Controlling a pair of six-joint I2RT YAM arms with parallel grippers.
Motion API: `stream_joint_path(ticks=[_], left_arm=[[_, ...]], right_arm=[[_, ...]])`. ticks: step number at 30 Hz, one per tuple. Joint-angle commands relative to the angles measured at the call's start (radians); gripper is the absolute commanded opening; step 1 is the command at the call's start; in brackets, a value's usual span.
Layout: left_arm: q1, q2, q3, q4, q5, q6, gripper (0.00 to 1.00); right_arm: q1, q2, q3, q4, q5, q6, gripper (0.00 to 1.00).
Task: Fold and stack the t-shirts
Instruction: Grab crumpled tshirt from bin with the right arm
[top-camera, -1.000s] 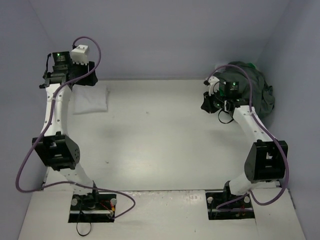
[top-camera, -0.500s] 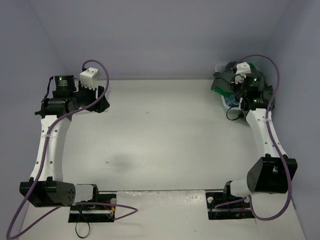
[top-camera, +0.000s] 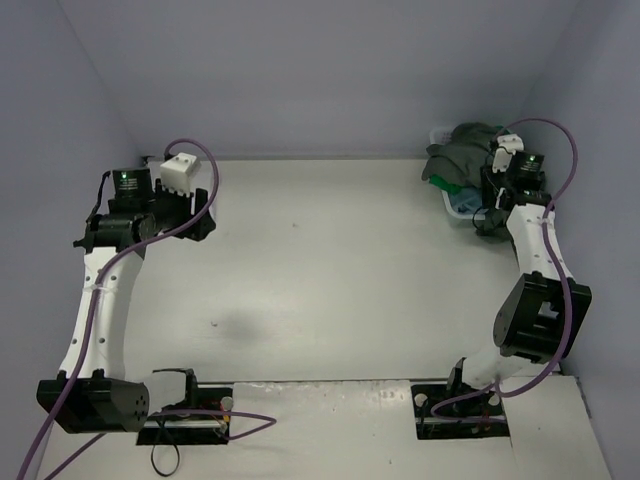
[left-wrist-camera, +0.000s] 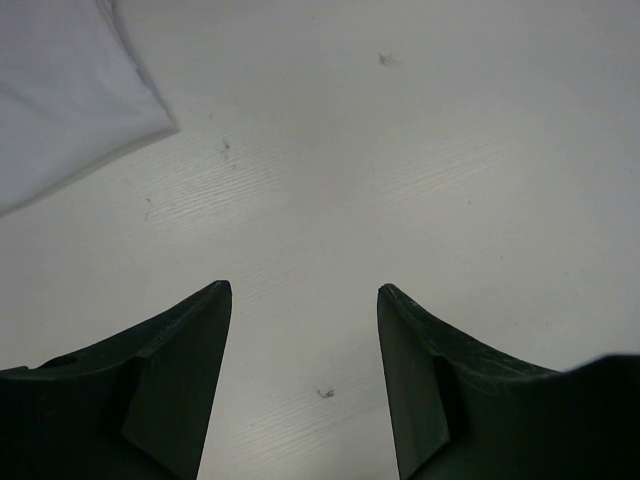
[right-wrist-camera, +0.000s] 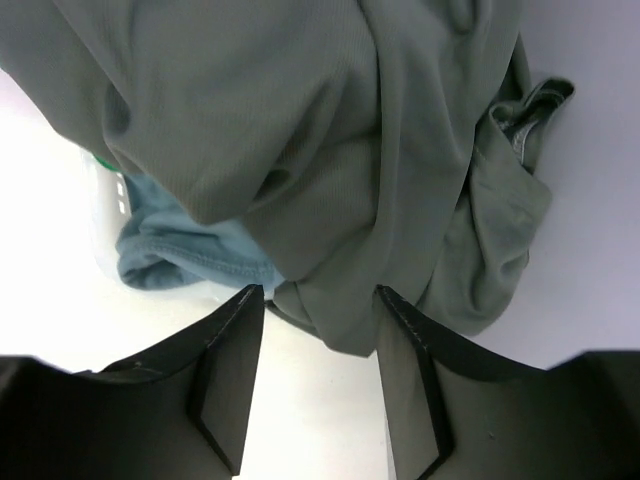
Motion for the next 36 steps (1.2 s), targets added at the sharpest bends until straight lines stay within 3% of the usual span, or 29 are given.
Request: stream_joint_path(ticks=[1, 11, 22, 23, 27, 28, 36], left_arm=[[-0.001, -0.044, 0.005, 0.078, -0.040, 0.009, 0.55], [-0.002, -0.055, -0.029, 0.117, -0.053, 0.012, 0.58], [-0.002, -0.032, -0.024, 0.126, -0.047, 0.006, 0.58], [-0.001, -0.027, -0.024, 0.128, -0.045, 0.006, 0.58], [-0.001, -0.021, -0.018, 0.128, -0.048, -0.001, 0.58], [-0.001, -0.023, -0.017, 0.126, -0.050, -0.003, 0.58], [-0.001, -0.035, -0.011, 0.117, -0.062, -0.006, 0.58]], right_arm=[[-0.007, 0.000, 0.098, 0.061, -0.050, 0.023, 0.48], [-0.007, 0.047, 0.161, 0.056, -0.087, 0.034, 0.51], [-0.007, 0.228, 0.247, 0.058, -0.167, 0.069, 0.50], [-0.007, 0.239, 0.255, 0.058, -0.172, 0.072, 0.48], [-0.007, 0.274, 0.275, 0.061, -0.172, 0.083, 0.13], [-0.007, 0.271, 0.273, 0.062, -0.172, 0.086, 0.09], [-0.007, 0.163, 0.218, 0.059, -0.175, 0.080, 0.00]])
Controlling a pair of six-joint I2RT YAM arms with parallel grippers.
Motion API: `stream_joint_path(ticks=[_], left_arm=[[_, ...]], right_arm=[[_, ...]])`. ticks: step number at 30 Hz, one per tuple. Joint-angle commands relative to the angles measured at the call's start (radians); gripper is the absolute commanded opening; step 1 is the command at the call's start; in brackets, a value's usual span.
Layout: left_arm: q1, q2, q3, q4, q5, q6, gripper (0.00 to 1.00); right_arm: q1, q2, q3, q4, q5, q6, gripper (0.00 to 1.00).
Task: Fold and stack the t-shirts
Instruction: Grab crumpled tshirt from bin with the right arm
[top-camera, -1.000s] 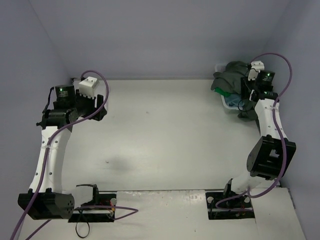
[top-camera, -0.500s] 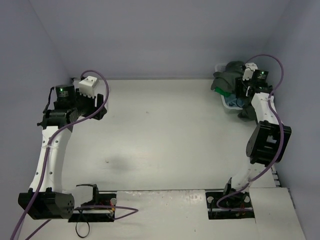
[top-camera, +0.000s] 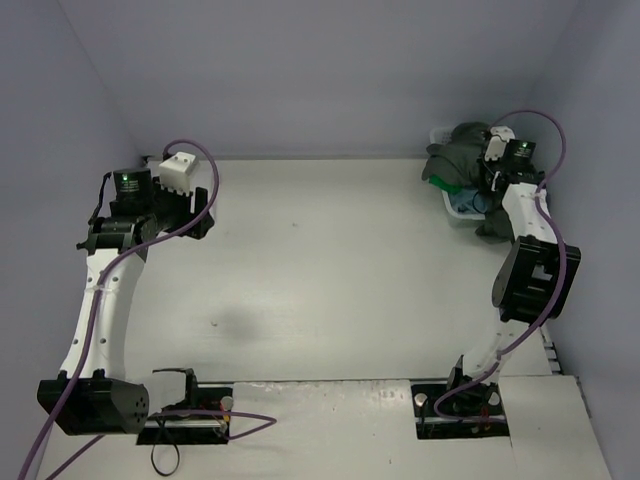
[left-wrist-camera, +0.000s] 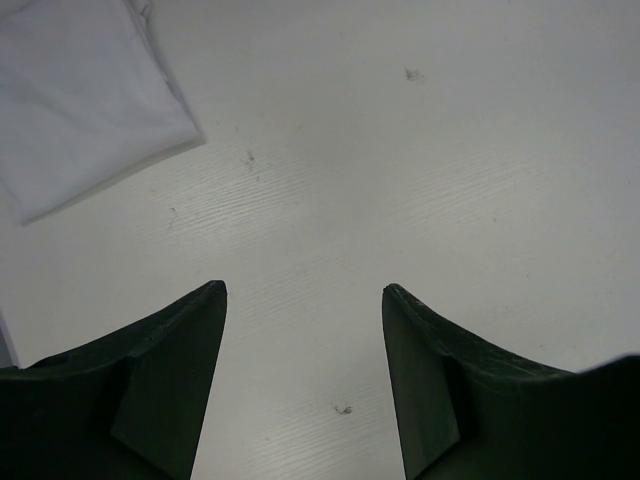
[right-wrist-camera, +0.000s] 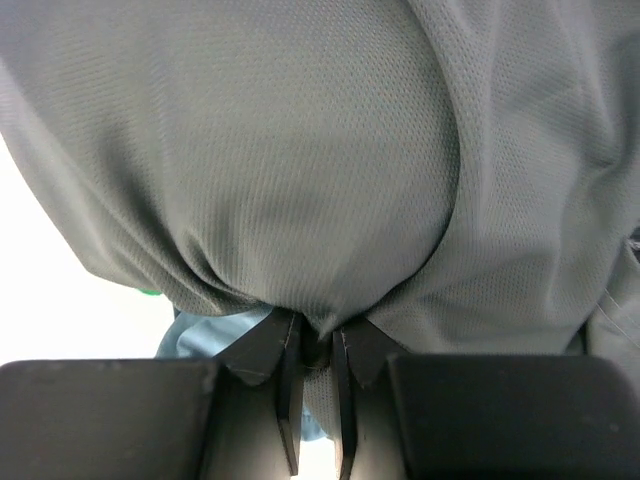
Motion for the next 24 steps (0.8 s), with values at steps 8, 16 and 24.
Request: stream_joint_path(ticks=[8, 16, 24], left_arm=[[-0.001, -0.044, 0.010, 0.037, -0.015, -0.010, 0.58], [-0.001, -0.055, -0.007, 0.034, -0.020, -0.006, 0.58], [0.002, -0.084, -0.054, 0.057, -0.021, -0.002, 0.59]], right_arm=[[-0.004, -0.215, -0.015, 0.019, 0.014, -0.057, 0.00], [-0.004, -0.218, 0.028, -0.032, 0.014, -0.068, 0.22], [-0.004, -0.160, 0.014, -0.046, -0.025, -0.051, 0.47]])
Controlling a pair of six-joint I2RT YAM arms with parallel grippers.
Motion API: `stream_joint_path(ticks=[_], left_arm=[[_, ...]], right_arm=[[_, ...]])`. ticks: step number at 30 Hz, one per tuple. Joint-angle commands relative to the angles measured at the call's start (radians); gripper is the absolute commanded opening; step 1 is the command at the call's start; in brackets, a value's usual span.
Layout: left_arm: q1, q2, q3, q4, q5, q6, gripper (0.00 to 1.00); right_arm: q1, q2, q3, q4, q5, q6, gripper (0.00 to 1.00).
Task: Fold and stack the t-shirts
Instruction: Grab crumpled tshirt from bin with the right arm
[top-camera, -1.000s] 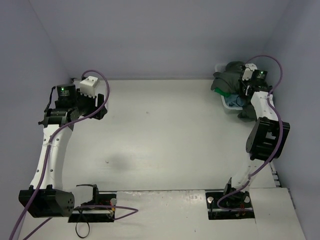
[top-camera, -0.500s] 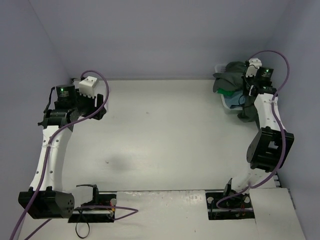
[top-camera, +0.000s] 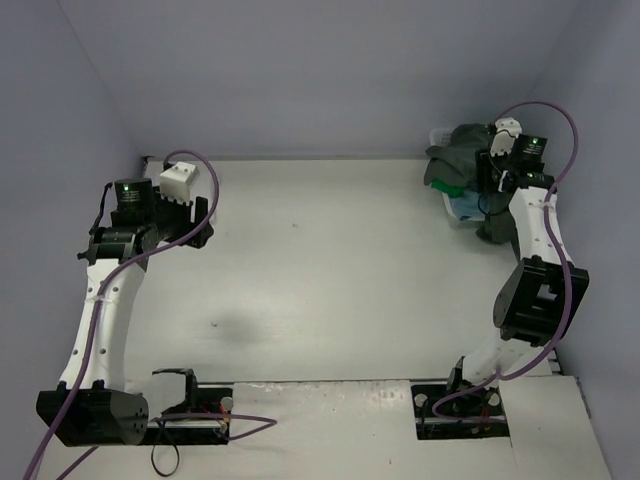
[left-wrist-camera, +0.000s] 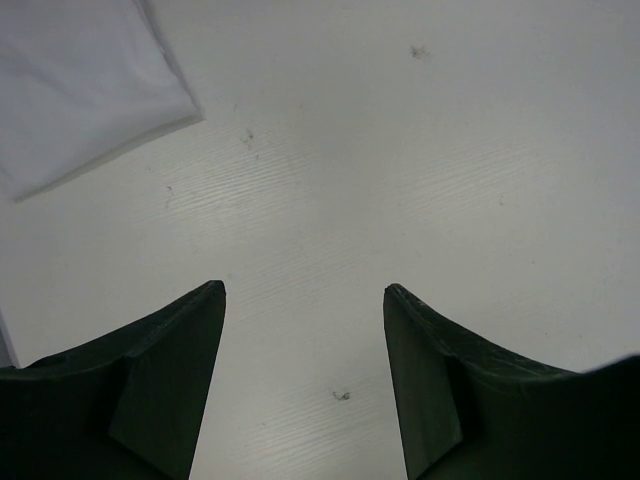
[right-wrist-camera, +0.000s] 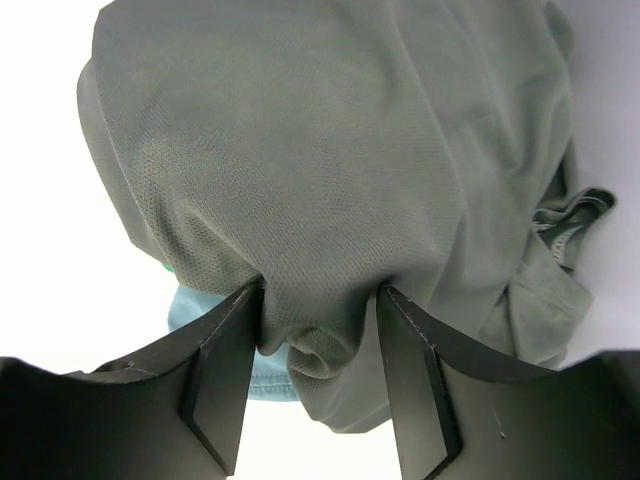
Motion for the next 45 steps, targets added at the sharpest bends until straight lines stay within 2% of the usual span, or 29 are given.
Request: stream_joint_path(ticks=[1, 6, 12, 15, 18, 20, 21, 23, 24, 27, 28, 30, 31, 32, 34, 36, 37, 40, 45], left_arm=[[0.005, -0.039, 0.003, 0.057, 0.002, 0.000, 0.59], [0.008, -0.033, 0.007, 0.058, 0.008, -0.002, 0.59], [0.011, -0.038, -0.005, 0.069, 0.014, -0.008, 0.59], [0.011, -0.033, -0.005, 0.067, 0.015, -0.008, 0.59], [0.011, -0.030, -0.003, 0.067, 0.017, -0.010, 0.59], [0.011, -0.032, -0.005, 0.066, 0.020, -0.010, 0.59], [0.011, -0.032, -0.005, 0.067, 0.020, -0.014, 0.59], [0.011, -0.032, -0.003, 0.063, 0.023, -0.016, 0.59], [0.011, -0.032, -0.002, 0.063, 0.023, -0.016, 0.59], [0.013, -0.032, 0.001, 0.057, 0.022, -0.019, 0.59], [0.013, -0.035, 0.000, 0.055, 0.023, -0.019, 0.59], [0.015, -0.038, -0.002, 0.055, 0.023, -0.019, 0.59], [0.013, -0.038, -0.003, 0.055, 0.023, -0.022, 0.59], [0.013, -0.039, -0.005, 0.055, 0.023, -0.022, 0.59], [0.013, -0.041, -0.003, 0.052, 0.023, -0.022, 0.59], [0.015, -0.039, 0.000, 0.048, 0.023, -0.023, 0.59], [0.015, -0.039, 0.001, 0.047, 0.025, -0.023, 0.59], [0.015, -0.042, -0.002, 0.047, 0.025, -0.023, 0.59], [0.015, -0.046, -0.014, 0.055, 0.023, -0.023, 0.59]], right_arm=[[-0.004, 0.011, 0.045, 0.025, -0.034, 0.014, 0.47], [-0.004, 0.053, 0.085, 0.025, -0.052, 0.049, 0.47], [-0.001, 0.068, 0.111, 0.023, -0.045, 0.084, 0.15], [0.004, 0.056, 0.108, 0.020, -0.026, 0.077, 0.07], [0.010, 0.019, 0.107, 0.012, 0.001, 0.052, 0.04], [0.013, -0.001, 0.114, 0.003, 0.010, 0.029, 0.06], [0.015, -0.016, 0.120, -0.003, 0.021, 0.023, 0.16], [0.013, -0.027, 0.140, -0.028, 0.027, 0.003, 0.25], [0.013, -0.036, 0.154, -0.035, 0.030, -0.002, 0.34], [0.013, -0.050, 0.166, -0.051, 0.035, -0.014, 0.41], [0.015, -0.050, 0.167, -0.055, 0.035, -0.015, 0.42], [0.013, -0.058, 0.163, -0.054, 0.035, -0.014, 0.35], [0.013, -0.059, 0.159, -0.055, 0.034, -0.011, 0.29], [0.015, -0.059, 0.159, -0.055, 0.030, -0.011, 0.14], [0.015, -0.059, 0.154, -0.057, 0.024, -0.008, 0.06], [0.015, -0.059, 0.150, -0.060, 0.017, -0.012, 0.09], [0.015, -0.055, 0.141, -0.061, 0.012, -0.014, 0.22], [0.015, -0.047, 0.121, -0.061, 0.009, -0.019, 0.38], [0.013, -0.025, 0.110, -0.058, 0.003, -0.022, 0.43]])
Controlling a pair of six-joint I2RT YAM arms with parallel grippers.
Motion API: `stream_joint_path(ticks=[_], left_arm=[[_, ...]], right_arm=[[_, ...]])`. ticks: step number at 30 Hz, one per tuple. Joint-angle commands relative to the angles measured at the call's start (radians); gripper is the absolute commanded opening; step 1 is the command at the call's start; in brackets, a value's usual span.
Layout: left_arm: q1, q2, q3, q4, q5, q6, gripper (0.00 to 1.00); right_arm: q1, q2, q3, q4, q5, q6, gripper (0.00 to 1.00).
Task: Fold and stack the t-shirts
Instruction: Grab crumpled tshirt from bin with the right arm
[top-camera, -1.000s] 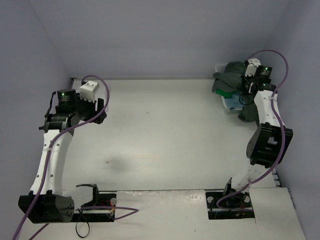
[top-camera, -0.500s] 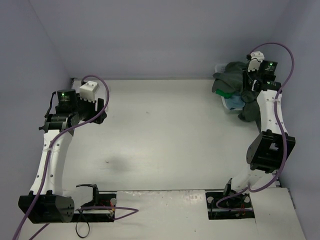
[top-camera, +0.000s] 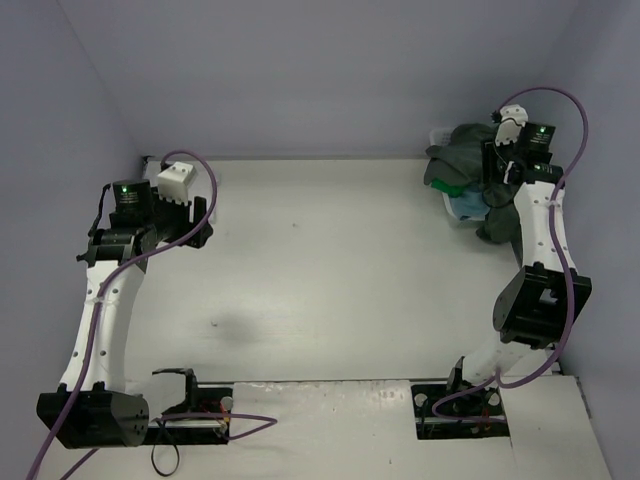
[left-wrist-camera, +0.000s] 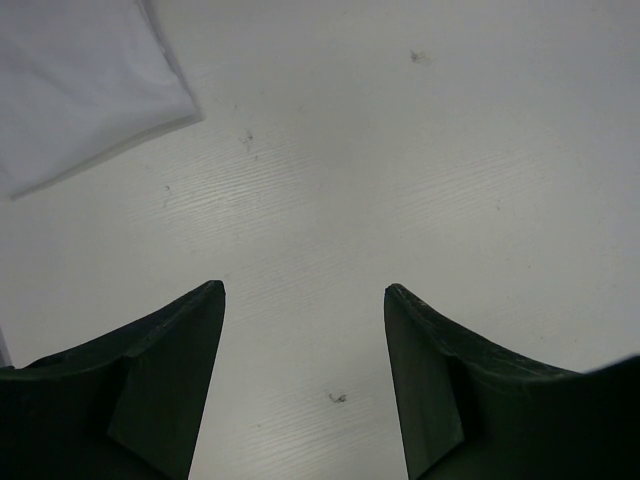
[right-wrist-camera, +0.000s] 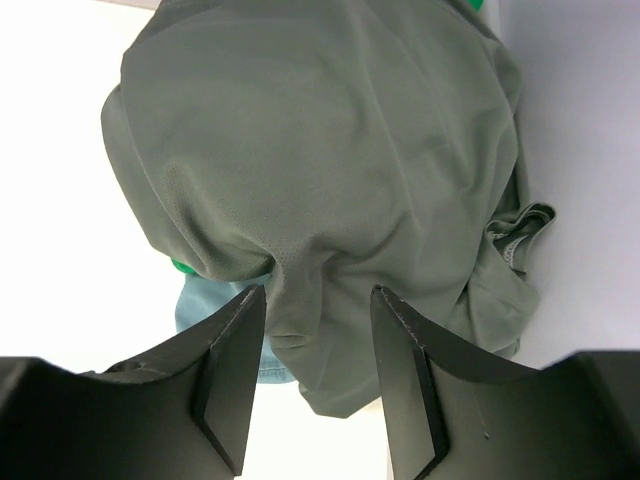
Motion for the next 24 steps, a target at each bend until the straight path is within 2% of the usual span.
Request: stream_joint_path(ticks=[1, 7, 12, 14, 15, 18, 24], left_arm=[[0.006, -0.030, 0.005, 0.044, 0.017, -0.008, 0.60], [0.007, -0.025, 0.005, 0.045, 0.014, -0.007, 0.60], [0.007, -0.025, 0.003, 0.047, 0.015, -0.007, 0.60], [0.009, -0.025, 0.002, 0.047, 0.015, -0.005, 0.60], [0.007, -0.025, 0.002, 0.047, 0.014, -0.005, 0.60], [0.007, -0.028, -0.001, 0.048, 0.014, -0.007, 0.60], [0.010, -0.031, -0.007, 0.051, 0.014, -0.007, 0.60]], right_arm=[[0.004, -0.003, 0.004, 0.037, -0.017, 0.001, 0.43], [0.004, 0.025, 0.003, 0.045, -0.031, 0.015, 0.44], [0.004, 0.037, -0.011, 0.052, -0.038, 0.018, 0.30], [0.004, 0.039, -0.018, 0.063, -0.037, 0.018, 0.19], [0.004, 0.040, -0.025, 0.063, -0.035, 0.018, 0.10], [0.004, 0.034, -0.028, 0.066, -0.035, 0.016, 0.00], [0.004, -0.001, -0.009, 0.069, -0.026, 0.013, 0.00]])
